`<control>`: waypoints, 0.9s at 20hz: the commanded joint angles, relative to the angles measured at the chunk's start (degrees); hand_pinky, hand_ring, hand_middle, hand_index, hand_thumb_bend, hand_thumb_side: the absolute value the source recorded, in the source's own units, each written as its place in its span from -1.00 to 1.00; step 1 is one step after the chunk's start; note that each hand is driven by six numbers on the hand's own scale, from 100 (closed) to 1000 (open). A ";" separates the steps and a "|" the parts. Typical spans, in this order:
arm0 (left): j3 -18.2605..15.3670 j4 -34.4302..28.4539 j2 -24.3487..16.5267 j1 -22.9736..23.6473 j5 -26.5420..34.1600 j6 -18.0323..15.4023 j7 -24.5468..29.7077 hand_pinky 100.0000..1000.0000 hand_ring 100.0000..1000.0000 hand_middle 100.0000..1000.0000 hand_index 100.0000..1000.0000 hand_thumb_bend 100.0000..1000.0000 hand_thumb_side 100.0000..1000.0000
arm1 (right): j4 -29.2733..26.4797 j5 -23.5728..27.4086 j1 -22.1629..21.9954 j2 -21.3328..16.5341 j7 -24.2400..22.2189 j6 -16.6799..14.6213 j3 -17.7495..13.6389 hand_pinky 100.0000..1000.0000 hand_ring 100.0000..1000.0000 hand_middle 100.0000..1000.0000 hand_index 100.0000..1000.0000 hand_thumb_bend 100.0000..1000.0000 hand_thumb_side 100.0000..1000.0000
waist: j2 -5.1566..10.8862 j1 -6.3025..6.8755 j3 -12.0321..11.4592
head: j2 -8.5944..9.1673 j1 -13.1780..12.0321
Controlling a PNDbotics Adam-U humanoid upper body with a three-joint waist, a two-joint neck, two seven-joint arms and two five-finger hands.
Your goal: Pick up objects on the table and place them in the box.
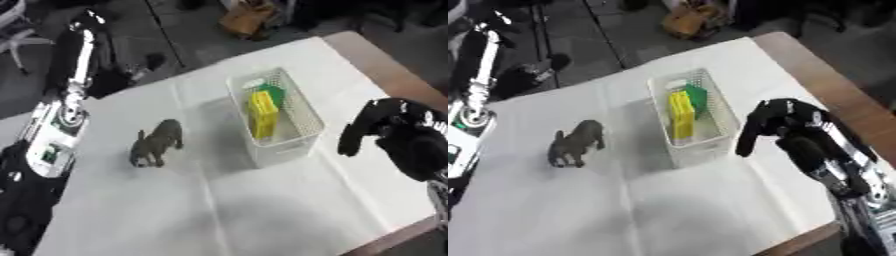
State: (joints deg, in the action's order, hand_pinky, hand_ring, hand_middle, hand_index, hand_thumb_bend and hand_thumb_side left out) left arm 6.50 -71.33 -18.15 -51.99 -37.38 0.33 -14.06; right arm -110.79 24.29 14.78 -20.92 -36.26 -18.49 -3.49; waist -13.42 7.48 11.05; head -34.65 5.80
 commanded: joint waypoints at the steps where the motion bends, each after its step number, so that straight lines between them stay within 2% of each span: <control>1: -1.36 -2.21 -3.44 -0.16 2.36 1.05 0.64 0.18 0.42 0.55 0.61 1.00 0.56 | -0.23 -0.48 0.22 -0.93 0.50 0.04 -0.64 -0.06 -0.08 0.07 0.52 -0.54 0.19 | 2.09 -1.47 -0.69 | -0.72 0.62; 8: -1.23 -2.96 -5.07 2.43 3.54 1.31 4.45 0.16 0.41 0.54 0.62 1.00 0.44 | 0.08 -0.93 -0.11 -0.95 0.40 0.27 -0.63 -0.06 -0.08 0.08 0.52 -0.54 0.19 | 2.01 -1.80 -5.12 | -2.10 0.90; 18: -1.36 -4.57 -6.94 5.31 4.34 1.09 10.21 0.12 0.38 0.51 0.63 1.00 0.31 | -0.21 -0.90 -0.71 -0.97 0.24 0.30 -0.56 -0.06 -0.09 0.07 0.52 -0.54 0.19 | 1.94 -2.08 -6.41 | -2.23 1.48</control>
State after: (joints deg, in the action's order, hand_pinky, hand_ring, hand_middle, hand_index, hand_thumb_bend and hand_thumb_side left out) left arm 5.77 -74.39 -22.91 -45.94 -33.39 1.47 -4.45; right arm -110.29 23.58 13.61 -20.93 -36.07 -18.23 -3.74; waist -13.42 6.80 4.73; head -36.70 7.10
